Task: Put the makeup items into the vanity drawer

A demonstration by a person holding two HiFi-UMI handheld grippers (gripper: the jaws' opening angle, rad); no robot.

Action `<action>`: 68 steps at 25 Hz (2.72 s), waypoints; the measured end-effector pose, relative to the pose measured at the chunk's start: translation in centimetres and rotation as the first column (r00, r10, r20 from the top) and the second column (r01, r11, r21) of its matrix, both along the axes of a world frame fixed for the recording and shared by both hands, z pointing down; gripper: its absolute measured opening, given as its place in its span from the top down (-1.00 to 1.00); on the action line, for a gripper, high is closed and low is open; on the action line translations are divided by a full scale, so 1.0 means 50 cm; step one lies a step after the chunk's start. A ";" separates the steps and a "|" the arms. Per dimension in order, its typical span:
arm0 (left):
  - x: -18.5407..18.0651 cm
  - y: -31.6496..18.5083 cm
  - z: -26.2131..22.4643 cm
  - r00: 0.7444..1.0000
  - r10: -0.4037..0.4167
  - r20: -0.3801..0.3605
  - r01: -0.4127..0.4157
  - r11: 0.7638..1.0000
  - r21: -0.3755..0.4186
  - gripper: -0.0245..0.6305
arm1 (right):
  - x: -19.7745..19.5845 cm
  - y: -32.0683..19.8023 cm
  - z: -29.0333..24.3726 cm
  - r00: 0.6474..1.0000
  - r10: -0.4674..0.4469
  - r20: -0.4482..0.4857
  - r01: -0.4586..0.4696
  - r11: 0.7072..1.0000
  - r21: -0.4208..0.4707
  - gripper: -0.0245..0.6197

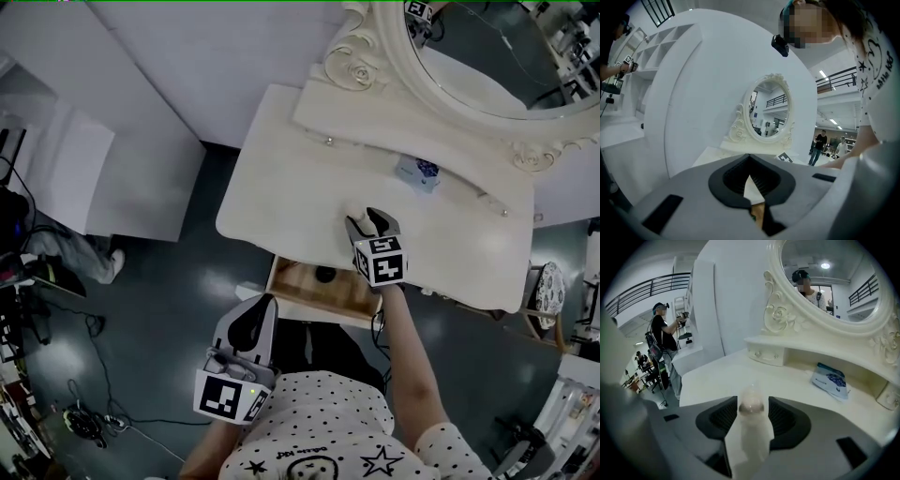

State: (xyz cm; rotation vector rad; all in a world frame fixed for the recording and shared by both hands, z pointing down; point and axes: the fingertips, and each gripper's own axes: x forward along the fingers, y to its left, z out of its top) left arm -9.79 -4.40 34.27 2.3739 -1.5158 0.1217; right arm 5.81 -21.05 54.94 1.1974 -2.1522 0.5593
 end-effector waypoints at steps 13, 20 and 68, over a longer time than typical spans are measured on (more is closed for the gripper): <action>-0.008 0.003 0.000 1.000 -0.004 -0.008 0.004 1.000 0.004 0.93 | 0.010 0.001 0.010 0.998 0.057 0.041 -0.057 0.998 0.007 0.39; -0.005 -0.003 -0.003 1.000 0.012 -0.018 -0.012 1.000 0.011 0.93 | 0.028 0.011 -0.066 0.990 0.096 0.105 -0.105 0.991 0.084 0.39; 0.024 0.058 0.055 0.991 0.131 -0.014 -0.131 0.991 0.014 0.93 | 0.109 0.462 -0.279 0.901 0.248 0.357 -0.332 0.922 0.199 0.39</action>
